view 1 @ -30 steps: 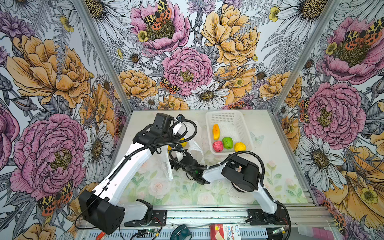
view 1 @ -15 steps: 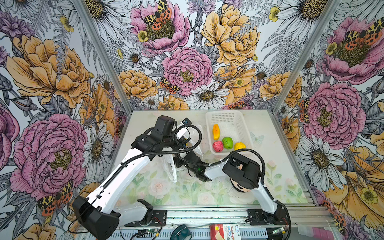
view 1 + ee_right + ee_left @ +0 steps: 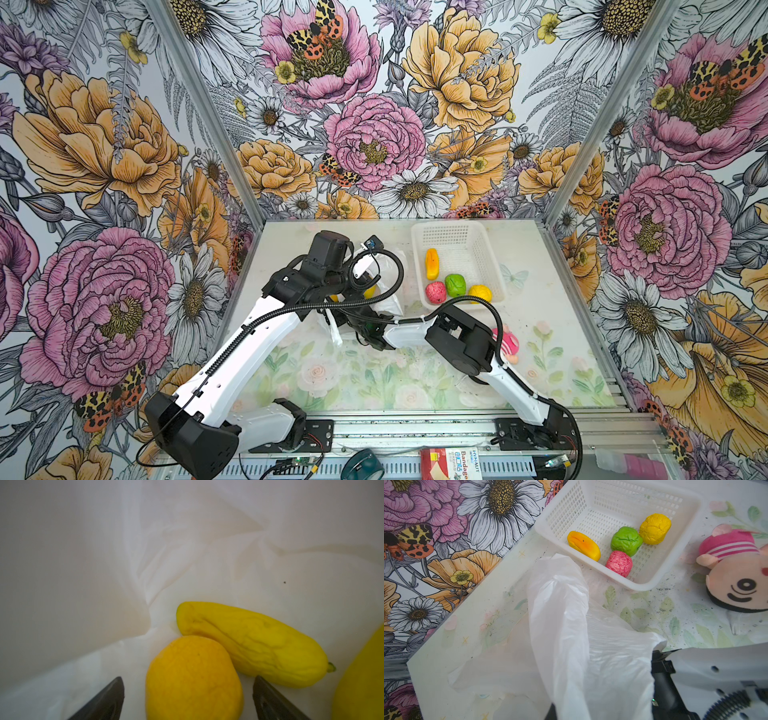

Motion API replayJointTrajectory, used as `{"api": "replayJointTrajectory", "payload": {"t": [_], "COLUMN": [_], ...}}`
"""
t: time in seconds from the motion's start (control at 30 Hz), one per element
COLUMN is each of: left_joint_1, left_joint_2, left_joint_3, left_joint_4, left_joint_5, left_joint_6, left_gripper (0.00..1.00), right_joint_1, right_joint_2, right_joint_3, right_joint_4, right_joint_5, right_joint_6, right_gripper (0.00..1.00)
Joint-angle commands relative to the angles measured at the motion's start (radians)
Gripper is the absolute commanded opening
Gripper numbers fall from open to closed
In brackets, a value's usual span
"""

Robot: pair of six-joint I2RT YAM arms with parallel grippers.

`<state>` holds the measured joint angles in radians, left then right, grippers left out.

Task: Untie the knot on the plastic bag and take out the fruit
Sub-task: 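Grasp the round yellow fruit with the right gripper inside the bag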

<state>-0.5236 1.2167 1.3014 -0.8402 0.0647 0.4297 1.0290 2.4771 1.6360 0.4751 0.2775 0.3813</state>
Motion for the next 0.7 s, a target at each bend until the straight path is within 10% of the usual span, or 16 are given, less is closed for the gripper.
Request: {"api": "replayJointTrajectory", "payload": {"t": [0.0,0.3,0.67], "left_joint_1": [-0.005,0.029,0.045], "left_joint_2": [-0.018,0.011,0.019], "left_joint_3": [-0.010,-0.010,-0.011], "left_joint_4": [0.024,0.023,0.023], "left_joint_5": [0.018,-0.076,-0.087], "left_joint_6": [0.015,-0.015,-0.023], "left_gripper": [0.00,0.00,0.00], "right_joint_1": [0.001,0.001,0.000], "right_joint_2": [0.019,-0.122,-0.302], "right_joint_3": [0.033,-0.166,-0.492], "right_joint_4": [-0.036,0.086,0.341], "right_joint_5": [0.029,0.049,0.044], "right_joint_6": [-0.011,-0.016,-0.014], "right_gripper": [0.87,0.59,0.49]}}
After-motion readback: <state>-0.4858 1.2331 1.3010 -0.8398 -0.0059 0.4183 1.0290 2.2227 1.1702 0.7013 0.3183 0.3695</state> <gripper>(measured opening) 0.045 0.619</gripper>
